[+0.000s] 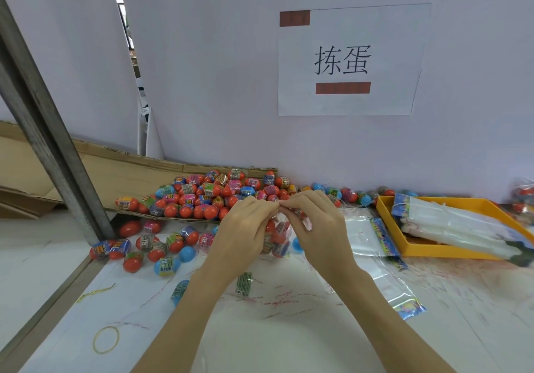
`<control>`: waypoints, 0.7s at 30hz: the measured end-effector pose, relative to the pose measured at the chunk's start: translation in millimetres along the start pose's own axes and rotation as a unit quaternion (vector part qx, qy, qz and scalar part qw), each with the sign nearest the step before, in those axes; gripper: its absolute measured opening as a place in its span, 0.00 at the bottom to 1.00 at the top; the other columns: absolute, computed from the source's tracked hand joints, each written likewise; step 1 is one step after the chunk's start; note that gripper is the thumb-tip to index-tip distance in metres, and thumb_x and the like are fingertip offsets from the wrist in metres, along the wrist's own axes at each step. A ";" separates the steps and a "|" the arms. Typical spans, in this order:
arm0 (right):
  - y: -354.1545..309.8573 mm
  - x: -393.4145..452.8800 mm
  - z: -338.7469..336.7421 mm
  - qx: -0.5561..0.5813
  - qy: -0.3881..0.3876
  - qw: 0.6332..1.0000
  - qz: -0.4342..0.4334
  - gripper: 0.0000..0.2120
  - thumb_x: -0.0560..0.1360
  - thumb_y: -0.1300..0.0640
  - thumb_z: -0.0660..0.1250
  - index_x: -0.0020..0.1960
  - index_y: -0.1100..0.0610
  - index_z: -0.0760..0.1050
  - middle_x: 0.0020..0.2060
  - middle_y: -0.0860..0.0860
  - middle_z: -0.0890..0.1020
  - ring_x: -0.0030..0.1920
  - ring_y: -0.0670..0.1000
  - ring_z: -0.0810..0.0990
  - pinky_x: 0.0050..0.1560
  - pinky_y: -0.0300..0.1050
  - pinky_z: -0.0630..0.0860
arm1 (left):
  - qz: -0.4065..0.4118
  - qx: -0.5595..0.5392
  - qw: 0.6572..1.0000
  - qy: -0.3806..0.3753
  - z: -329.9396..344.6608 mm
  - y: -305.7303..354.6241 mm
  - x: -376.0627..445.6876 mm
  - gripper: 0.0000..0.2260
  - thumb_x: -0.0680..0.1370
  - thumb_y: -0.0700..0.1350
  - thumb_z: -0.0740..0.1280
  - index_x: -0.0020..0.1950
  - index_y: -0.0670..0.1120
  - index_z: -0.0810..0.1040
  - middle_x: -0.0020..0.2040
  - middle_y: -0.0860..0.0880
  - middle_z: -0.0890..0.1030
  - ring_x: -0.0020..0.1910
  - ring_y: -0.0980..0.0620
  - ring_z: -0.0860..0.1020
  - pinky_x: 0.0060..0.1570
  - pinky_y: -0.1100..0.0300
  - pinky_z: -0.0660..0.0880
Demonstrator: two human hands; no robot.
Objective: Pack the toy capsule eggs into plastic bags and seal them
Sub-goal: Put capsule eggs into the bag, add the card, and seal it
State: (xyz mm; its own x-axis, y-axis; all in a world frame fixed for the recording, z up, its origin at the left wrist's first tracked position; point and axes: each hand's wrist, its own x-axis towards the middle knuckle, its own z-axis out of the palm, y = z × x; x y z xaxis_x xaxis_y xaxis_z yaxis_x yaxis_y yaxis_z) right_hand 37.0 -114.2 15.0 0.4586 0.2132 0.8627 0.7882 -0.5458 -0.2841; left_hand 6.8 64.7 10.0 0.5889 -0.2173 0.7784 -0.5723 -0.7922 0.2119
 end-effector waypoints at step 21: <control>6.8 2.9 -3.9 0.062 -0.007 0.994 0.094 0.09 0.72 0.66 0.76 0.45 0.55 0.79 0.40 0.46 0.79 0.40 0.46 0.76 0.43 0.34 0.74 | -0.097 -0.073 0.992 -0.026 -2.7 1.0 2.3 0.10 0.84 0.41 0.66 0.59 0.46 0.86 0.46 0.49 0.86 0.45 0.47 0.81 0.49 0.45 0.79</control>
State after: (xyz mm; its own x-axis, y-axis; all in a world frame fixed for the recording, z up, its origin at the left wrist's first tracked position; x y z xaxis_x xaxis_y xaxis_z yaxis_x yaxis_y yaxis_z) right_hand 42.1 -120.5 17.2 0.6074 0.1290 0.7839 0.7322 -0.4737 -0.4894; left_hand 6.1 65.0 13.6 0.7234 -0.1011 0.6830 -0.5192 -0.7317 0.4416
